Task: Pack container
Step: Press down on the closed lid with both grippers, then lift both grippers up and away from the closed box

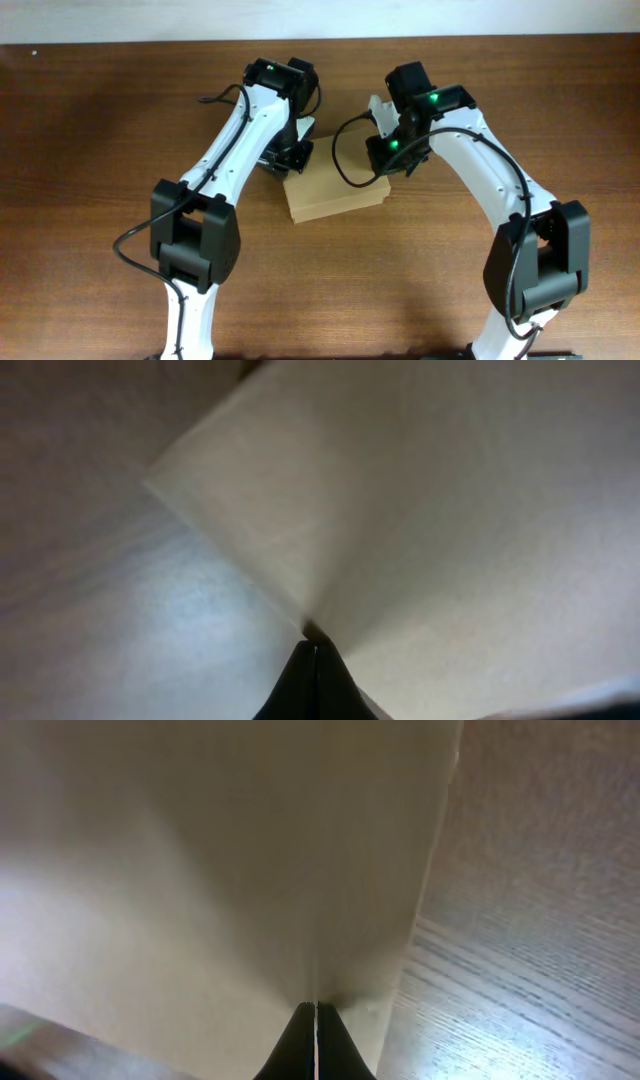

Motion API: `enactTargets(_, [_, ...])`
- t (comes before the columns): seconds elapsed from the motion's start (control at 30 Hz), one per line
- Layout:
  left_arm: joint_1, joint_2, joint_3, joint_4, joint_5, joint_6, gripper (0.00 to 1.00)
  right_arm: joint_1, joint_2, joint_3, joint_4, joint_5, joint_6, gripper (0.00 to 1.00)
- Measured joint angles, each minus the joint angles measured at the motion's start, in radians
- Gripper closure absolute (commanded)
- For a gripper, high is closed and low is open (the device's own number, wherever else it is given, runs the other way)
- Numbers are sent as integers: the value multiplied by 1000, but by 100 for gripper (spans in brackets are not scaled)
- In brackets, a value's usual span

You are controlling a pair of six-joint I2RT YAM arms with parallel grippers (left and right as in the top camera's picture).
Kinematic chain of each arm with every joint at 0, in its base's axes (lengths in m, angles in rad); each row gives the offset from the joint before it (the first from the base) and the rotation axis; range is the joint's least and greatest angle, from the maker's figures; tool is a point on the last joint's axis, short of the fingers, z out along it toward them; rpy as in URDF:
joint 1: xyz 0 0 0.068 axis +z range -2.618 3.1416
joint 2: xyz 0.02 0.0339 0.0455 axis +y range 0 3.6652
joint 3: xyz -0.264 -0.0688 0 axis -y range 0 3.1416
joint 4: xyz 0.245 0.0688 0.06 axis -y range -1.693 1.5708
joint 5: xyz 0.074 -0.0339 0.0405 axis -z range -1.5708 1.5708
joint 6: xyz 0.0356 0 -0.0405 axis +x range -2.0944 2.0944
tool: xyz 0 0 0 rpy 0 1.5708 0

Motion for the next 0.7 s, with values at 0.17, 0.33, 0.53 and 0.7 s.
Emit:
enactTargets(0.17, [53,-23,35,44,-11,-11,98,-62,-12,124,-52,0,5,96])
enactTargets(0.33, [164,-54,127,80,-18,-31,93,-170,-53,230,-84,0,6,96])
enactTargets(0.53, [297,-67,158,122,-23,-42,85,-254,-65,238,-95,0,6,96])
enactTargets(0.7, [372,-67,159,196,-26,-45,85,-306,-65,238,-78,0,7,96])
